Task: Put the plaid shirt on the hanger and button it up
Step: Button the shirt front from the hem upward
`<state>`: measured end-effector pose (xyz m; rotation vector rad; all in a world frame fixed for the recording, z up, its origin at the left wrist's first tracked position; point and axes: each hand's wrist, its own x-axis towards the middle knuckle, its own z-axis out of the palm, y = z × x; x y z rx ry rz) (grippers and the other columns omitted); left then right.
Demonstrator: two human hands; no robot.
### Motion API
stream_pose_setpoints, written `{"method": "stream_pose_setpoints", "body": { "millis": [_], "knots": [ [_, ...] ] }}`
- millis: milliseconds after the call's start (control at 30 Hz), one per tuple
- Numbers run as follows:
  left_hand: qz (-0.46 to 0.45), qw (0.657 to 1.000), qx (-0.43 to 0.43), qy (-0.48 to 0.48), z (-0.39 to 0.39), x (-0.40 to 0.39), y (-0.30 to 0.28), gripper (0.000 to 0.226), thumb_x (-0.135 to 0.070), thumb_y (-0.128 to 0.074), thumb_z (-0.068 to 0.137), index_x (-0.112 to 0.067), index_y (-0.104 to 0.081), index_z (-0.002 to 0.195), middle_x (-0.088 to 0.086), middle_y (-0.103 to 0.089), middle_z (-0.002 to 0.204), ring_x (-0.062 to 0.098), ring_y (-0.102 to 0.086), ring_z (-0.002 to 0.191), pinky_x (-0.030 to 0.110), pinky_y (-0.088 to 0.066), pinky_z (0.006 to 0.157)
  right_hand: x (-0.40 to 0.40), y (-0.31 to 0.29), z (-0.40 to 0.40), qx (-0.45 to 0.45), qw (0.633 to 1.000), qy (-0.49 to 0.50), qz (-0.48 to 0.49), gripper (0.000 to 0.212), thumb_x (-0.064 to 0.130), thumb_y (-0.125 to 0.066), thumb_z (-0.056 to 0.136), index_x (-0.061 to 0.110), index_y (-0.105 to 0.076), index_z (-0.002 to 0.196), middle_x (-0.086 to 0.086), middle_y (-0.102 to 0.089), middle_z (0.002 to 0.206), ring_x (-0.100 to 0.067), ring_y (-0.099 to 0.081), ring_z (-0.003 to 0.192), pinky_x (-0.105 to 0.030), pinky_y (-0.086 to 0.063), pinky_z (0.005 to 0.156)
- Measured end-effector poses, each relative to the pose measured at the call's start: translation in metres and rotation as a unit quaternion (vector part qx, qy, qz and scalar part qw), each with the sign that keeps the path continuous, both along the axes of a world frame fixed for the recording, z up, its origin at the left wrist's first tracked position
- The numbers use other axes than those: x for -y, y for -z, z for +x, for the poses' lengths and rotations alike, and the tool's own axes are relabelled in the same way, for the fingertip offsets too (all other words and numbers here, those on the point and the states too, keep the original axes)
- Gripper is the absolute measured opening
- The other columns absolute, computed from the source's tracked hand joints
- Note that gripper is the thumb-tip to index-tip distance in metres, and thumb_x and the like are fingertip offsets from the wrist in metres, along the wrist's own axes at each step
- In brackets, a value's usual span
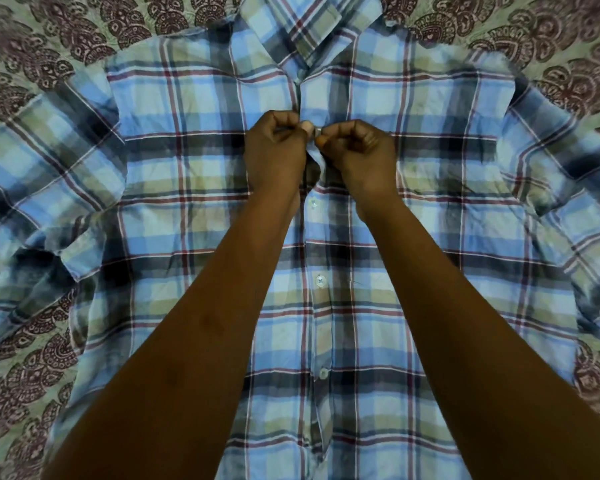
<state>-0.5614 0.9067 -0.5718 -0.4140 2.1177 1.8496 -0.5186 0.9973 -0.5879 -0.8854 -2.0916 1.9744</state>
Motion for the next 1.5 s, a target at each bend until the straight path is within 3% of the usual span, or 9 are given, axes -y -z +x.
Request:
{"method": "stream_pose_setpoints", "body": {
  "millis": [167, 333, 533, 700, 833, 900, 1100, 1267, 1500],
  "knots": [
    [0.036, 0.999, -0.008, -0.019, 0.001, -0.001, -0.001, 0.017, 0.000, -0.060, 0.085, -0.013, -0.052, 0.079, -0.001, -0.057, 0.068, -0.003, -0.053, 0.045, 0.014, -0.045, 0.048, 0.011, -0.002, 0.005, -0.025, 0.997, 0.023, 0.063, 0.008, 0.015, -0.070, 0.079, 0.017, -0.062, 0.078, 0.005, -0.066, 0.073, -0.011, -0.064, 0.071, -0.029, -0.053, 0.070],
    [0.041, 0.999, 0.004, 0.005, 0.001, 0.004, 0.001, 0.018, -0.002, -0.060, 0.085, -0.017, -0.051, 0.083, 0.001, -0.059, 0.073, 0.009, -0.058, 0.062, 0.021, -0.052, 0.059, 0.015, -0.008, 0.002, -0.016, 0.992, 0.028, 0.121, 0.018, 0.029, -0.072, 0.079, 0.011, -0.069, 0.081, 0.000, -0.070, 0.077, -0.014, -0.067, 0.074, -0.037, -0.056, 0.072],
    [0.036, 0.999, 0.016, 0.020, -0.001, 0.009, 0.000, 0.028, -0.003, -0.063, 0.085, -0.021, -0.043, 0.082, -0.002, -0.054, 0.073, 0.014, -0.056, 0.069, 0.032, -0.052, 0.072, 0.005, -0.011, -0.009, 0.031, 0.994, 0.025, 0.100, 0.015, 0.008, -0.063, 0.081, 0.014, -0.069, 0.070, 0.004, -0.066, 0.068, -0.011, -0.064, 0.067, -0.028, -0.054, 0.071],
    [-0.083, 0.992, -0.085, 0.046, 0.001, 0.010, 0.010, 0.032, -0.008, -0.069, 0.080, -0.021, -0.040, 0.078, -0.005, -0.052, 0.062, 0.011, -0.055, 0.062, 0.025, -0.048, 0.067, 0.000, -0.008, -0.016, 0.111, 0.982, -0.009, 0.153, 0.013, 0.017, -0.067, 0.080, 0.018, -0.068, 0.067, -0.003, -0.070, 0.074, -0.018, -0.067, 0.076, -0.033, -0.055, 0.071],
    [-0.263, 0.946, -0.155, 0.112, -0.006, 0.013, 0.002, 0.032, -0.020, -0.071, 0.079, -0.015, -0.039, 0.081, 0.000, -0.052, 0.073, 0.016, -0.051, 0.067, 0.028, -0.041, 0.061, 0.002, -0.014, -0.022, 0.149, 0.955, -0.030, 0.254, 0.030, 0.022, -0.064, 0.083, 0.021, -0.051, 0.056, -0.004, -0.062, 0.074, -0.018, -0.062, 0.079, -0.023, -0.041, 0.062],
    [-0.290, 0.938, -0.137, 0.130, -0.009, 0.020, -0.005, 0.032, -0.022, -0.072, 0.077, -0.019, -0.040, 0.072, 0.002, -0.055, 0.078, 0.019, -0.054, 0.073, 0.029, -0.041, 0.062, 0.003, -0.020, -0.017, 0.136, 0.962, -0.036, 0.235, 0.014, 0.019, -0.064, 0.084, 0.017, -0.063, 0.070, -0.005, -0.064, 0.081, -0.018, -0.061, 0.083, -0.021, -0.040, 0.065],
    [-0.251, 0.947, -0.104, 0.172, 0.039, 0.048, -0.026, 0.022, -0.012, -0.068, 0.077, -0.024, -0.051, 0.070, -0.005, -0.061, 0.077, 0.022, -0.062, 0.084, 0.034, -0.052, 0.078, 0.014, -0.038, 0.059, 0.098, 0.976, -0.024, 0.193, 0.022, 0.016, -0.057, 0.089, 0.004, -0.063, 0.106, -0.014, -0.068, 0.107, -0.025, -0.062, 0.100, -0.019, -0.043, 0.082],
    [-0.194, 0.950, -0.130, 0.209, 0.123, 0.071, -0.052, 0.008, -0.015, -0.068, 0.080, -0.011, -0.061, 0.083, -0.001, -0.065, 0.083, 0.014, -0.061, 0.074, 0.023, -0.047, 0.070, 0.033, -0.062, 0.162, 0.073, 0.978, -0.019, 0.196, 0.033, 0.016, -0.059, 0.090, 0.006, -0.057, 0.121, -0.010, -0.064, 0.120, -0.020, -0.059, 0.110, -0.016, -0.038, 0.086],
    [-0.191, 0.922, -0.159, 0.298, 0.220, 0.071, -0.083, 0.027, -0.018, -0.066, 0.084, -0.011, -0.062, 0.109, 0.009, -0.065, 0.113, 0.027, -0.061, 0.103, 0.042, -0.051, 0.087, 0.031, -0.095, 0.289, 0.103, 0.972, -0.010, 0.211, 0.039, 0.018, -0.058, 0.091, 0.009, -0.053, 0.128, -0.009, -0.056, 0.131, -0.023, -0.052, 0.121, -0.021, -0.039, 0.093]
  ]
}}
